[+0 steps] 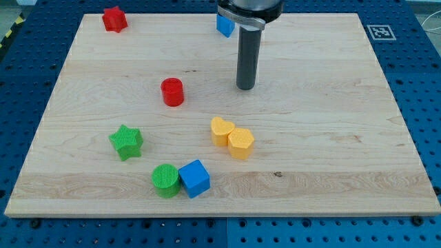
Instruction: Move the yellow heart a bit up and right
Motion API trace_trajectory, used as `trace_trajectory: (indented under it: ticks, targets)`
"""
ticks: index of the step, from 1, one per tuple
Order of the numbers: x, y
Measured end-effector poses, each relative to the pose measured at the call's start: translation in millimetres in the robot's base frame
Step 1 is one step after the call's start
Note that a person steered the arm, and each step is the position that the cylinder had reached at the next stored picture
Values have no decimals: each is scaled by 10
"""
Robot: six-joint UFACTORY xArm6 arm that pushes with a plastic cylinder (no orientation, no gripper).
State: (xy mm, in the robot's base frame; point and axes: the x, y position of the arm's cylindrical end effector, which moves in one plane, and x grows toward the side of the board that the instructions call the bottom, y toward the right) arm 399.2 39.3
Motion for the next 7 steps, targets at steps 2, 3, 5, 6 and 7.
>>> trace_trajectory:
  ticks: [2, 3, 5, 6, 7]
  targets:
    - [214, -457]
    - [215, -793]
    - [605, -858]
    - [890, -858]
    - [1136, -815]
